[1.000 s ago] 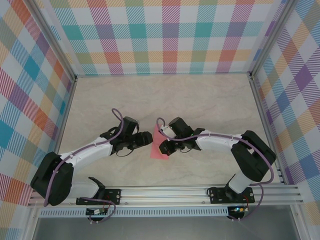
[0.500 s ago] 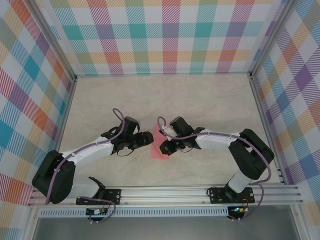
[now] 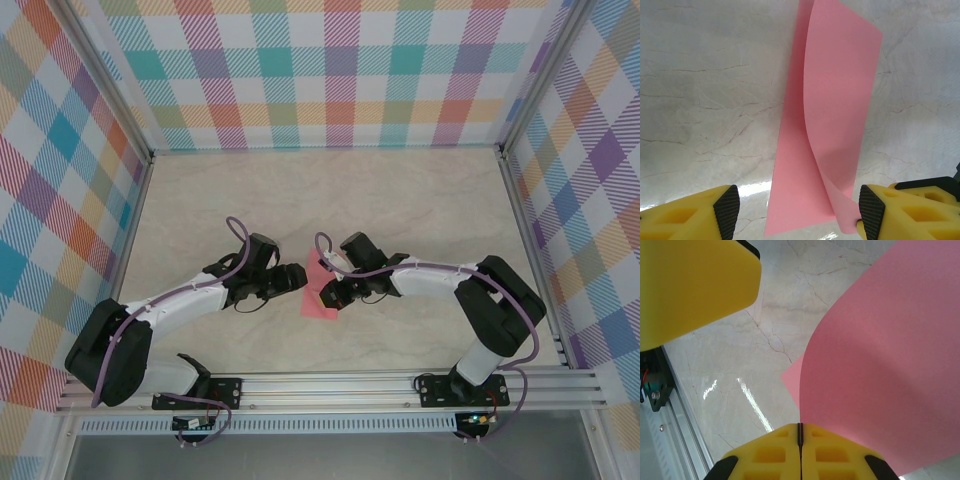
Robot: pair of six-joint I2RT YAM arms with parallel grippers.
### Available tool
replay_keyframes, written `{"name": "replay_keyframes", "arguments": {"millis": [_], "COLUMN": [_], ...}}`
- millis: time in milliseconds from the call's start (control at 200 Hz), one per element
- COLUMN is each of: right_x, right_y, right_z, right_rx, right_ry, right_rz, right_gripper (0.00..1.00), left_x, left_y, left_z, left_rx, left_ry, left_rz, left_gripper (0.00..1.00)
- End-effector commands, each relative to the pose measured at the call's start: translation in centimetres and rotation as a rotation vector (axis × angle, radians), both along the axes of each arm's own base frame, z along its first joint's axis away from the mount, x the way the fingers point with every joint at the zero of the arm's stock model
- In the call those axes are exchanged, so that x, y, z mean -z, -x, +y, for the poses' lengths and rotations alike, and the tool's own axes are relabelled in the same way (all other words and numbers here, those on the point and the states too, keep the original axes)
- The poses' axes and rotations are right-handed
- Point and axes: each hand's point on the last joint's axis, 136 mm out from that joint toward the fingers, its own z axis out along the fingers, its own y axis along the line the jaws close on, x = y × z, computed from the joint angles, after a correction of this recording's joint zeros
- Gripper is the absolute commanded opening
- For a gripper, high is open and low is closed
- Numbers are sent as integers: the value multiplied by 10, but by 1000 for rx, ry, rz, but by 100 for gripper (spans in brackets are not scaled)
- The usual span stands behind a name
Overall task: Fold a paper plane with a square sheet of paper (pick it up from the middle)
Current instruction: Fold the triangle a second time at the center of the table.
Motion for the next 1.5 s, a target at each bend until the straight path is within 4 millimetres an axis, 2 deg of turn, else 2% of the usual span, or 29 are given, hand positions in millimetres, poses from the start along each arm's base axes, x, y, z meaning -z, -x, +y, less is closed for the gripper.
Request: {"name": "replay_keyframes", "arguments": {"millis": [0, 345, 910, 1155, 1500], "right_x": [-6, -5, 10, 8, -5], "right_y": [-3, -8, -11, -1, 14], "right_z": [5, 0, -7, -7, -8], "right_rx": [-33, -33, -57, -102, -173], "right_ry": [-26, -33, 0, -18, -67], "right_rz": [-7, 17, 59, 89, 98], "right_gripper": [6, 6, 6, 6, 7], "left_x": [-5, -3, 0, 1, 1], "left_y": [-5, -6, -3, -3, -3], "left_z": [1, -1, -5, -4, -5], "left_rx": [-17, -10, 13, 6, 7], "left_ry": [13, 18, 29, 27, 28], "left_rz": [-7, -5, 18, 16, 16], "left_gripper": [67, 67, 67, 67, 67]}}
